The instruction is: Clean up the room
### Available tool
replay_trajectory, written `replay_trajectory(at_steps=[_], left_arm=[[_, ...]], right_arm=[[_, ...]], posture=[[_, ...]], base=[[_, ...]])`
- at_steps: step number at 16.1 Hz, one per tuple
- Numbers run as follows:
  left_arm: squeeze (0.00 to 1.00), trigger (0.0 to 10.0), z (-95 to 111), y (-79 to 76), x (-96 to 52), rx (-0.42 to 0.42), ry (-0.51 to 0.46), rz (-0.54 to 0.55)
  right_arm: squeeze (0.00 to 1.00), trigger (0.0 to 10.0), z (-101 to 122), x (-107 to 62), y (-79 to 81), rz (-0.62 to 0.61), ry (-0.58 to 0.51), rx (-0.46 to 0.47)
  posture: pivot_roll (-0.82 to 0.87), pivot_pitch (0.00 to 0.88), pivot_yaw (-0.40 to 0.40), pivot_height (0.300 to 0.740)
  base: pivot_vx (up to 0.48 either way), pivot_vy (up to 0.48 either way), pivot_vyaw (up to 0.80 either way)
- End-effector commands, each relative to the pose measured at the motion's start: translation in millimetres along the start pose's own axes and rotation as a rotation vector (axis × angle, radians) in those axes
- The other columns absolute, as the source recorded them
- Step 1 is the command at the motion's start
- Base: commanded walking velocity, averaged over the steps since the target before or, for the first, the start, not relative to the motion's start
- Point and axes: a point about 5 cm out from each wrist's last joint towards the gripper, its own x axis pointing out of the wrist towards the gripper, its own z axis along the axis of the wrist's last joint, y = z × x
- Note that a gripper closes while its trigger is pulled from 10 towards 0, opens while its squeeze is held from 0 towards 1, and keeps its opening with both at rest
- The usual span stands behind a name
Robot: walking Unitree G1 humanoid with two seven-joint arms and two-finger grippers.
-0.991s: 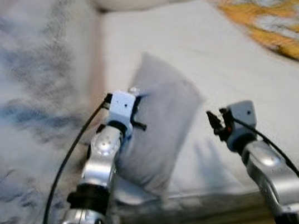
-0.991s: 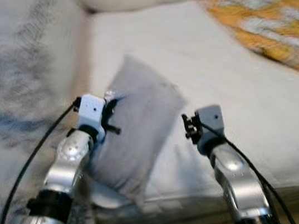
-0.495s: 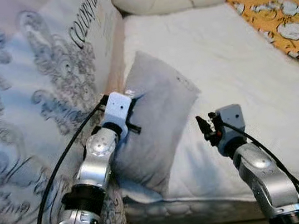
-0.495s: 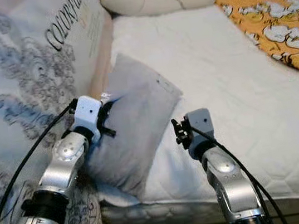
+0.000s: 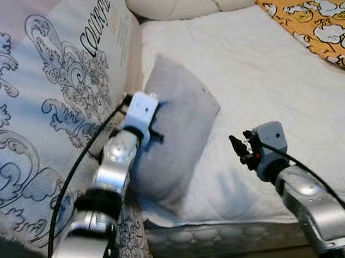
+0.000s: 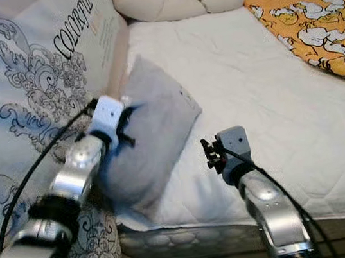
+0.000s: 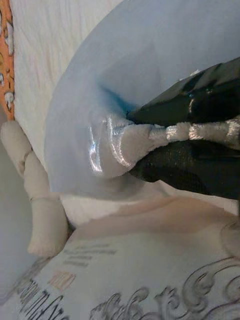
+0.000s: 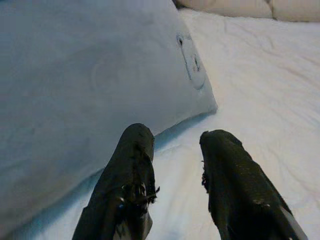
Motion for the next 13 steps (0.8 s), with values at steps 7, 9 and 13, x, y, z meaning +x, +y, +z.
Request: replay_trajectory(at_steps=[7,9,13], left_arm=[[0.0,10.0,6.0,24.2,1.6,-0.084,0.121,0.293],[0.0,10.0,6.1,23.7,-4.2,-0.074,0.127,0.352],[0.0,10.0,18.0,6.6,-9.6,-0.05,0.124,0.352]], right_arm=[[0.0,10.0,5.6,-16.5,-8.9,0.136,0.008,-0.064],[0.0,10.0,6.0,-18.8,-6.4,0.191,0.014,-0.084],[0.0,10.0,5.7,-29.9,1.3,0.366,0.032,-0.042]], posture=[[-0.02,0.0,0.042,0.74],[-0.01,0.0,0.031,0.74],[-0.01,0.0,0.024,0.74]], base=[[0.0,0.0,0.0],[0.0,0.0,0.0],[0.0,0.0,0.0]])
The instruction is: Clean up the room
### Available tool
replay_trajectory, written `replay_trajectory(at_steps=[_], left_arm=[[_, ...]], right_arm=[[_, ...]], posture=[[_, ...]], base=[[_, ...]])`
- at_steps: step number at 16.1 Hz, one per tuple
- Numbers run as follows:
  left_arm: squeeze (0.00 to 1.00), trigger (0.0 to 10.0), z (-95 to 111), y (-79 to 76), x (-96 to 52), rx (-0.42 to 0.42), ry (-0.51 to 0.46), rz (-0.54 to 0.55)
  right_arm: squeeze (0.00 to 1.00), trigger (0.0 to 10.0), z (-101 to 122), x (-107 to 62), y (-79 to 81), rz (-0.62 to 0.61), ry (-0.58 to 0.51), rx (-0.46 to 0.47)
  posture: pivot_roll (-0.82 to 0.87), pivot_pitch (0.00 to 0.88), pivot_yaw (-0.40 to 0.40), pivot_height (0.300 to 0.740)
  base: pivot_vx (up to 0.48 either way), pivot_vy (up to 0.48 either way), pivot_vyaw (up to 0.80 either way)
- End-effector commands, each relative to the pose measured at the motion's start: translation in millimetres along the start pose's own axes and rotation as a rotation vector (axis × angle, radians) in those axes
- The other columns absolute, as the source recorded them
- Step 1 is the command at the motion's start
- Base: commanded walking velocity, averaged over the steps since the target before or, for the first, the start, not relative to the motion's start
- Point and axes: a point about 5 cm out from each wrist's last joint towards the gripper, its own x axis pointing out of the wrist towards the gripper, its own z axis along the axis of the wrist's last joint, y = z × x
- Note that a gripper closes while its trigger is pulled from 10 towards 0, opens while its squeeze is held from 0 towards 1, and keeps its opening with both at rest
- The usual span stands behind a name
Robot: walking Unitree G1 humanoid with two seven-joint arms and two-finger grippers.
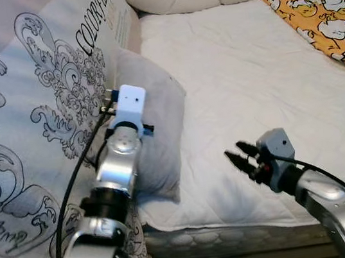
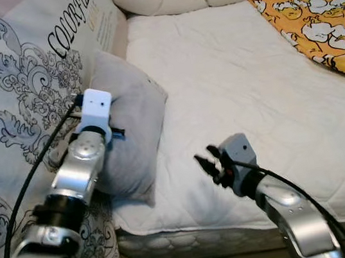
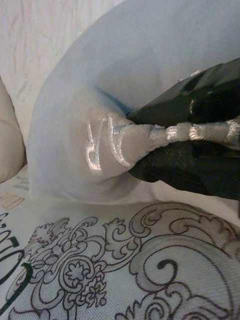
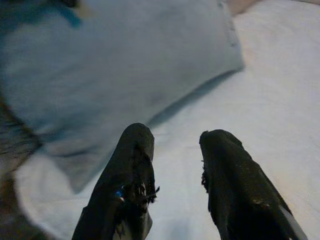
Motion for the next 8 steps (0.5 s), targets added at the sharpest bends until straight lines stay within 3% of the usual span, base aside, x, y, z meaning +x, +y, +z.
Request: replay_trajectory(at_steps=[1,4,8], left_arm=[[0.0,10.0,13.0,0.8,-3.2,0.021,-0.041,0.032],[0.0,10.0,15.0,-3.3,-11.1,0.015,-0.035,0.05],[0.0,10.0,8.4,-3.8,-11.3,-0.005,-0.013,0.067]], right_arm=[[0.0,10.0,2.2,-5.4,2.6,0.057,0.004,0.002],[0.0,10.0,5.7,-24.1,-8.3,0.098,0.023,-0.038],[0.0,10.0,8.5,-29.5,-15.4,0.079,0.024,-0.067]], posture=[[-0.01,0.0,0.029,0.74],[-0.02,0.0,0.037,0.74],[-0.02,0.0,0.038,0.74]], base=[[0.0,0.0,0.0],[0.0,0.0,0.0],[0.0,0.0,0.0]])
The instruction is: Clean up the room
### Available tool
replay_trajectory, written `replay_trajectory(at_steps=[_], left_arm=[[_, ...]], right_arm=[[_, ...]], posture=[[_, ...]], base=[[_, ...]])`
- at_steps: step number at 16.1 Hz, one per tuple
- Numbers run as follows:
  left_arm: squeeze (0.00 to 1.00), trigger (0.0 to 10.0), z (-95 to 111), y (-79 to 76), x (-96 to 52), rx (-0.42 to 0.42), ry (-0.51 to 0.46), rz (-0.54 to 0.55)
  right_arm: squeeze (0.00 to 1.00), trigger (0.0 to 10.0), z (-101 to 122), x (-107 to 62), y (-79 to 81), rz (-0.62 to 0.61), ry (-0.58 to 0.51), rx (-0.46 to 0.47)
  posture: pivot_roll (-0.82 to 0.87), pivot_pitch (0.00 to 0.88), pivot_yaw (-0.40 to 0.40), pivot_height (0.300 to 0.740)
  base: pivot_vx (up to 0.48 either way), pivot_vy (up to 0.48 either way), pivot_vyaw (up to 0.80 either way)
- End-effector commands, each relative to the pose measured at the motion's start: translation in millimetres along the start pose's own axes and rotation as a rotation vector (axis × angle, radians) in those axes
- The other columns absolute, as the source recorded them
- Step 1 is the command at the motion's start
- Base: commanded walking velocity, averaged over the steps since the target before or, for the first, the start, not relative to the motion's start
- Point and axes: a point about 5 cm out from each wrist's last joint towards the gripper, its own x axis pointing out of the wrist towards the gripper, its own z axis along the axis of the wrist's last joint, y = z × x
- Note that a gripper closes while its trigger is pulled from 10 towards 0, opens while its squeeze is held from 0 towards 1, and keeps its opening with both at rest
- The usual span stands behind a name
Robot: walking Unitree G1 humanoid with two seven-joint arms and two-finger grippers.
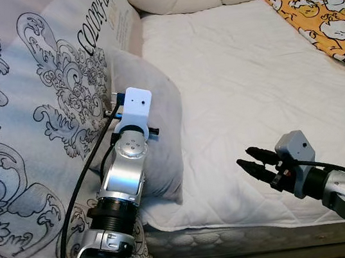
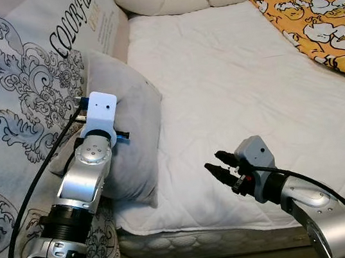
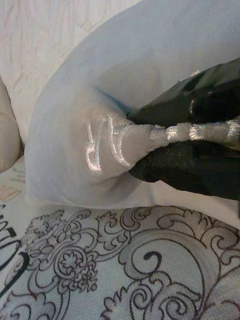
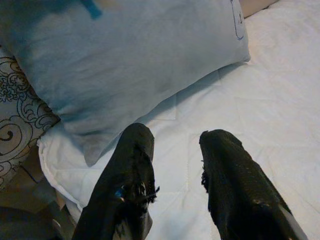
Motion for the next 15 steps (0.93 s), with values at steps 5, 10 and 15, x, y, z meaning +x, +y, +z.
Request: replay_trajectory(at_steps=[5,10,15], left_arm=[[1.0,10.0,8.9,0.5,-3.6,-0.037,-0.063,-0.116],[1.0,10.0,51.5,7.5,-12.6,-0.097,-0.321,-0.262],[1.0,10.0,78.3,14.1,-32.2,-0.263,-0.53,-0.402]], right_arm=[[0.0,10.0,4.1,0.0,3.4,0.006,-0.027,-0.013],[0.0,10.0,5.6,-0.4,-2.5,-0.031,-0.021,0.033],[0.0,10.0,13.5,6.5,-1.2,-0.141,-0.147,0.214]], posture=[[-0.01,0.0,0.025,0.74],[-0.01,0.0,0.023,0.74],[-0.01,0.0,0.029,0.74]], base=[[0.0,0.0,0.0],[0.0,0.0,0.0],[0.0,0.0,0.0]])
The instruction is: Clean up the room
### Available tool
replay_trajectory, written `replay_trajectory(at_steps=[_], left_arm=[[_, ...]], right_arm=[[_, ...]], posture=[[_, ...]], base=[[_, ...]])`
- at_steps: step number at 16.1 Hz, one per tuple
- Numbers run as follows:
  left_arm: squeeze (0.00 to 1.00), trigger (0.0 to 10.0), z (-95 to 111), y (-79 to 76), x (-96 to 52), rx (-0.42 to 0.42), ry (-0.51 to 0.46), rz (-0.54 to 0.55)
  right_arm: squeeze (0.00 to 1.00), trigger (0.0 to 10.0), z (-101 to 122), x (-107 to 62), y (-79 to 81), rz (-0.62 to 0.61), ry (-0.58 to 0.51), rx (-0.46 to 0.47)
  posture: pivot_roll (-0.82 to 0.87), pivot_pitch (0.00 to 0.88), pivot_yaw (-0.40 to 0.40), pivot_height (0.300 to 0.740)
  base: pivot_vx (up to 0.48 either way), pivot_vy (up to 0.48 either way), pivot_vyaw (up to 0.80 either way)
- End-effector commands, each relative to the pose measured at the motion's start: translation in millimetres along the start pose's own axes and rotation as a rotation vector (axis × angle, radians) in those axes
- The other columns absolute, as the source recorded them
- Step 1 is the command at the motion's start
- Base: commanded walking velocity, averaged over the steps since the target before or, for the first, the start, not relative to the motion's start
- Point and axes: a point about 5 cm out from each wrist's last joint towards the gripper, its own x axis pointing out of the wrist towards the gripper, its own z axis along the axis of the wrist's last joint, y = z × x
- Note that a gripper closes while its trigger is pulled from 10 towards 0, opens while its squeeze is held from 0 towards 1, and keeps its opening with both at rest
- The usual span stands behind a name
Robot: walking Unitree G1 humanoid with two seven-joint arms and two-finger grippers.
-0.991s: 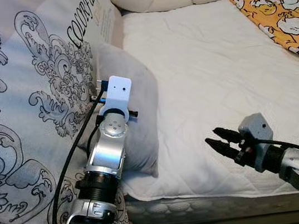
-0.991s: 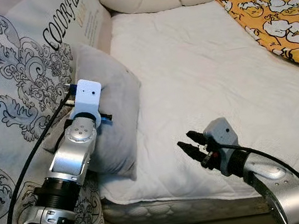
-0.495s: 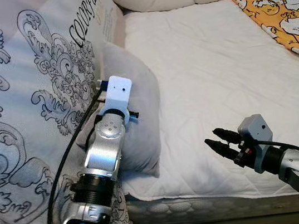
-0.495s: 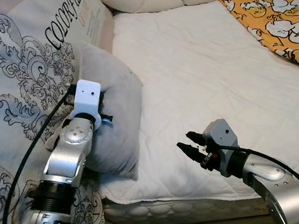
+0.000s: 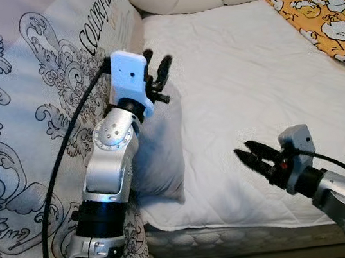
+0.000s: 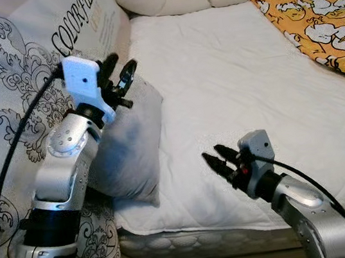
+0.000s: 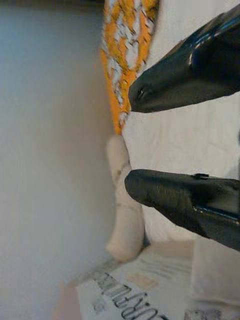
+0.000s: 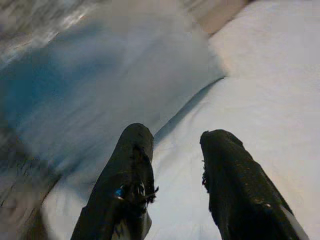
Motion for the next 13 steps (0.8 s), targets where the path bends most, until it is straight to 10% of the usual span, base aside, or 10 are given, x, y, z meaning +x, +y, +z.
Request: replay_trajectory(at_steps=[1,5,13], left_arm=[[1.0,10.0,-1.1,0.7,-3.1,-0.018,-0.006,-0.001],[1.0,10.0,-9.3,4.6,-13.5,0.023,0.012,0.038],[1.0,10.0,-21.1,16.2,-33.6,0.027,0.006,0.197]], right_arm=[[0.0,10.0,11.5,1.5,-5.8,-0.069,-0.07,0.011],[0.0,10.0,14.9,7.1,-18.1,-0.33,-0.128,0.059],[0.0,10.0,27.3,18.4,-2.2,-0.425,-0.327,0.146]], posture=[[-0.01,0.0,0.031,0.74],[-0.01,0.0,0.032,0.74],[0.0,0.0,0.022,0.74]], base=[[0.0,0.0,0.0],[0.0,0.0,0.0],[0.0,0.0,0.0]])
